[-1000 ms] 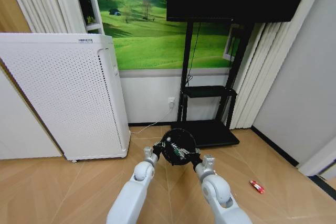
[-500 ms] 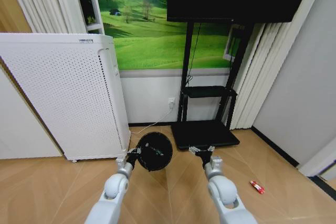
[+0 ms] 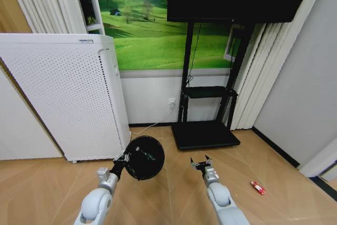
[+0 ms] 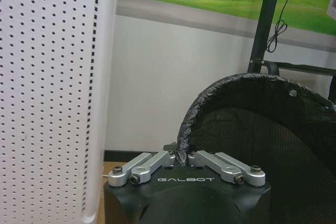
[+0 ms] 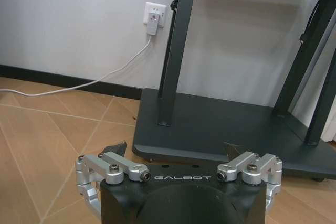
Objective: Pick up the trash bin and place the garbage on the floor into it.
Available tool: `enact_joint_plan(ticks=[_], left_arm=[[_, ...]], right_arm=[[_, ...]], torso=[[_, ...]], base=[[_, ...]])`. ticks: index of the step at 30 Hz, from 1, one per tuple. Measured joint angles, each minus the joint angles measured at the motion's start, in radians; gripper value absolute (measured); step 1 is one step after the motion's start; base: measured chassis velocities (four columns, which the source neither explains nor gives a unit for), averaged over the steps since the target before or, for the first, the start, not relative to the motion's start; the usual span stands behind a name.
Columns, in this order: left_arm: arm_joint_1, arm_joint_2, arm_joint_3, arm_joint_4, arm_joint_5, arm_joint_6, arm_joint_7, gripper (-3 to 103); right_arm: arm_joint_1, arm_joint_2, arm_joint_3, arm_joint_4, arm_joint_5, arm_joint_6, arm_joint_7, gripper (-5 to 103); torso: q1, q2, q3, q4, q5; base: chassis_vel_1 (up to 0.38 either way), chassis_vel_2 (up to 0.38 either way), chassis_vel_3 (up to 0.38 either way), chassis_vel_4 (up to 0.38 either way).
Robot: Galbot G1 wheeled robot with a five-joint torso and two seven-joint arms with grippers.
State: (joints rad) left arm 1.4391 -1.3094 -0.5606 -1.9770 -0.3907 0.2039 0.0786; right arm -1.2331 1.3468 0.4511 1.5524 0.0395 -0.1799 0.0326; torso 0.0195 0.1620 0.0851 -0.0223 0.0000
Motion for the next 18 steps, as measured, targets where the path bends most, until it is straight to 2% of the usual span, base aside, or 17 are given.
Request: enact_joint_plan(ticks=[10,18], left_arm=[[0.033,-0.012,-0.015,-0.040,0.003,-0.001,0.003,3],[0.045,-0.015,-0.025,-0.053,0.004,-0.002,0.002,3]], right_arm=[[-0.022,-0.005,-0.012,0.053,0.039,-0.003,-0.013,100],[-0.024,-0.005,-0.017,0.057,0.045,-0.002,-0.013,100]], torso=[[0.000,0.000,0.000,0.0001,-0.0001],[0.000,0.000,0.000,0.0000,-0.0003]], base=[[-0.023,-0.022,0.026,0.029],[-0.176,-0.168,0.170,0.176]])
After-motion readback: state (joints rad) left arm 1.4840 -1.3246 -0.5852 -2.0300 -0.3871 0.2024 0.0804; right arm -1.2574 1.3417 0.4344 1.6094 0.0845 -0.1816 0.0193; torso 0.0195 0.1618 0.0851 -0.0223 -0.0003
